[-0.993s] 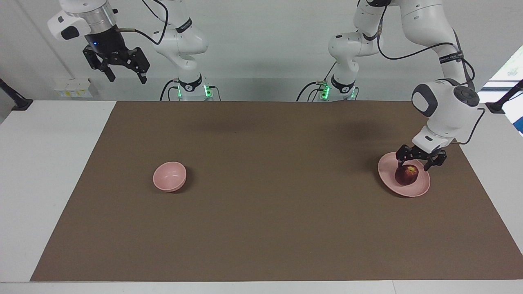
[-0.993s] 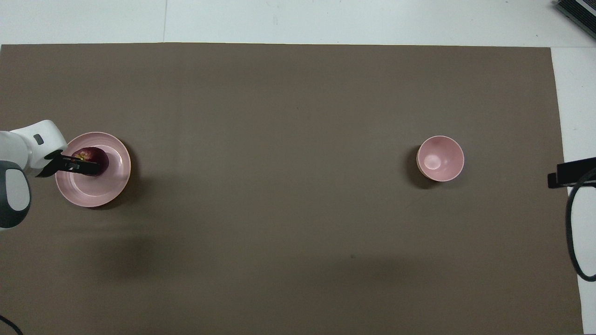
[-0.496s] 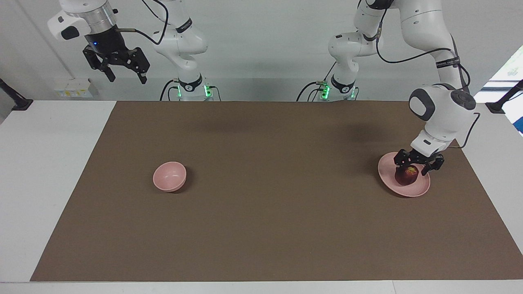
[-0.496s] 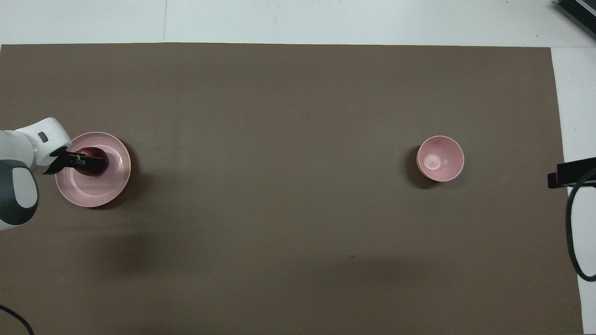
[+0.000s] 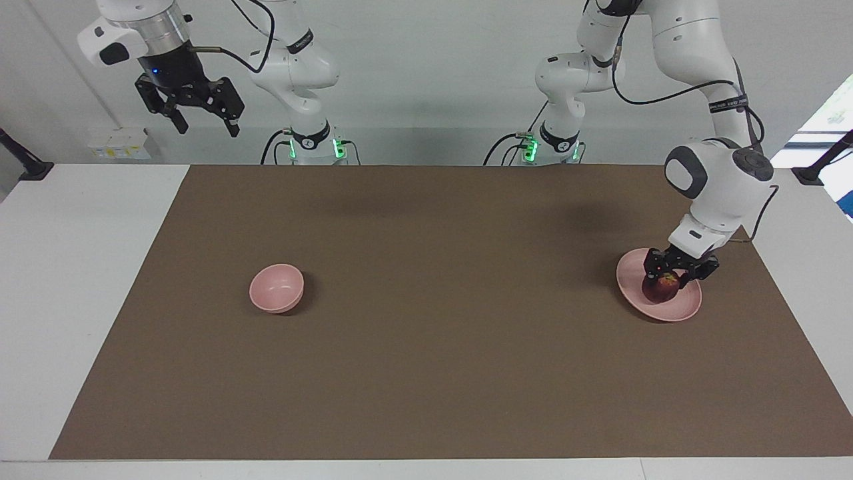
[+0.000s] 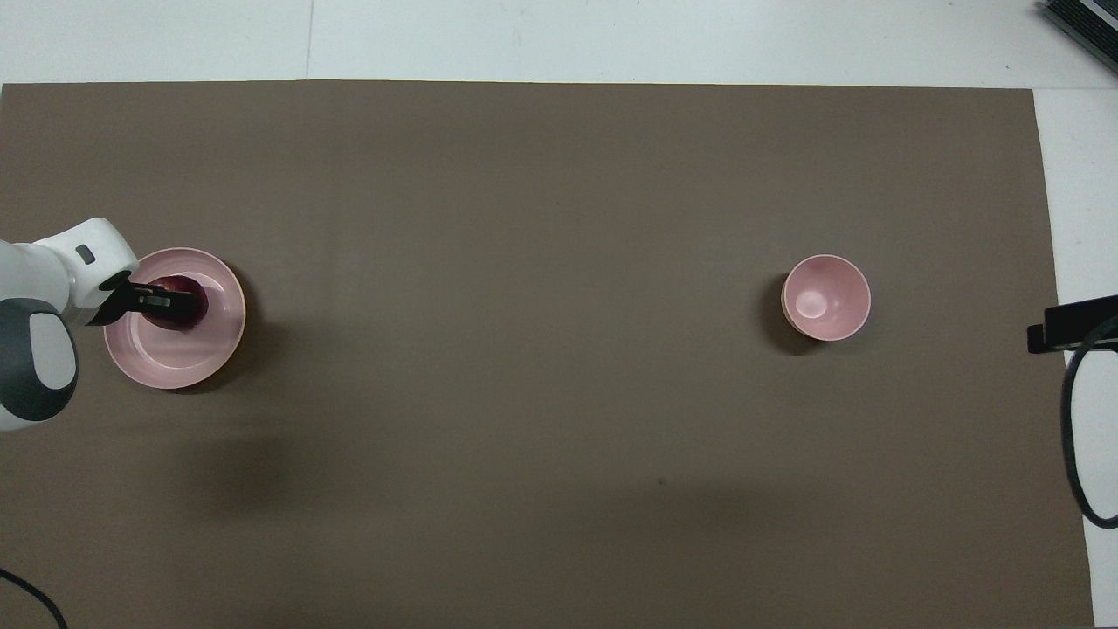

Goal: Move apple from plate to bowl
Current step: 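Close the left gripper on the red apple, then lift the apple with the left gripper while the right gripper rises, then bring the apple toward the right gripper while the right gripper grasps it, then open the left gripper and draw it back from the apple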

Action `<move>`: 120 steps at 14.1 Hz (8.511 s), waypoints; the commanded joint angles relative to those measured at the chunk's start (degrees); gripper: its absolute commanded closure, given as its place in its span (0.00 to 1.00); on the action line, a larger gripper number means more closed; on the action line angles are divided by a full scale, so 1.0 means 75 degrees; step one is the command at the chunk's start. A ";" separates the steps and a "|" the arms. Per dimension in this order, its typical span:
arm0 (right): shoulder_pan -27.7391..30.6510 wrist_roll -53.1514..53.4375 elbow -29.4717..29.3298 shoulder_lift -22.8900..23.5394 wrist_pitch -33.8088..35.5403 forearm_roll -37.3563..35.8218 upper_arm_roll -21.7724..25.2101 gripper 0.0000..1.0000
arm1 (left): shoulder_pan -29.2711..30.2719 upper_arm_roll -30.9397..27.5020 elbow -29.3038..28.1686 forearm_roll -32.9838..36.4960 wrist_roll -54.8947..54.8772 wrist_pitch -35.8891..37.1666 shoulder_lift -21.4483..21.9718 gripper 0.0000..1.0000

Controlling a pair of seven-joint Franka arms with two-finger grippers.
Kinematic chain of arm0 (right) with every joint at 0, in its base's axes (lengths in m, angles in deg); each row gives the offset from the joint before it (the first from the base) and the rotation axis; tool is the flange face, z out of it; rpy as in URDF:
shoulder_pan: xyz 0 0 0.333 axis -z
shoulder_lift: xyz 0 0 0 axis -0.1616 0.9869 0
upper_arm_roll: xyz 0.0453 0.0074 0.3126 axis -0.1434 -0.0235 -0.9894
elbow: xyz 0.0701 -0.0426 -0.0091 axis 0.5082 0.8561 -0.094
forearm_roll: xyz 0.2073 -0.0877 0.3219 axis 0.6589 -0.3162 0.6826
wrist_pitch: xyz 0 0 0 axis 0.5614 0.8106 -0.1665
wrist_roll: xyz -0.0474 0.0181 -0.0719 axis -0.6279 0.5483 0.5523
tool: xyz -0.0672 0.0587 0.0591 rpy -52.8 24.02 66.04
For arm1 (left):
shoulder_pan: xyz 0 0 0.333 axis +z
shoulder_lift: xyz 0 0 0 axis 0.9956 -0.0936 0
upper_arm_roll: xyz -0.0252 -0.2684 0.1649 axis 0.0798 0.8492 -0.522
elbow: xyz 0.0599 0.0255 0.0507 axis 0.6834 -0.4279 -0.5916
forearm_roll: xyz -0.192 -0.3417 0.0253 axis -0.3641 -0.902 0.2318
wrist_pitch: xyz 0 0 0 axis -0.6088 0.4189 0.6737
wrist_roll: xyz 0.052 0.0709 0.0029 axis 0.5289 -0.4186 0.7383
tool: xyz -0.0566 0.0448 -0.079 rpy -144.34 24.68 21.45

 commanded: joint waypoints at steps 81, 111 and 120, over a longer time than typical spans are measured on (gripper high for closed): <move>-0.3531 1.0374 0.1612 0.2372 -0.5560 0.7355 -0.0237 0.00 | -0.2786 0.1439 0.1071 -0.6202 0.3842 0.1622 0.1687 1.00; -0.3543 0.9460 0.1671 0.2209 -0.5551 0.6794 -0.0202 1.00 | -0.2271 0.1334 0.1212 -0.3148 0.3725 0.2066 0.1570 0.00; -0.3075 0.7846 0.1683 0.1904 -0.3618 0.3107 -0.0143 1.00 | -0.1310 0.1323 0.2055 -0.0204 0.3549 0.3519 0.1487 0.00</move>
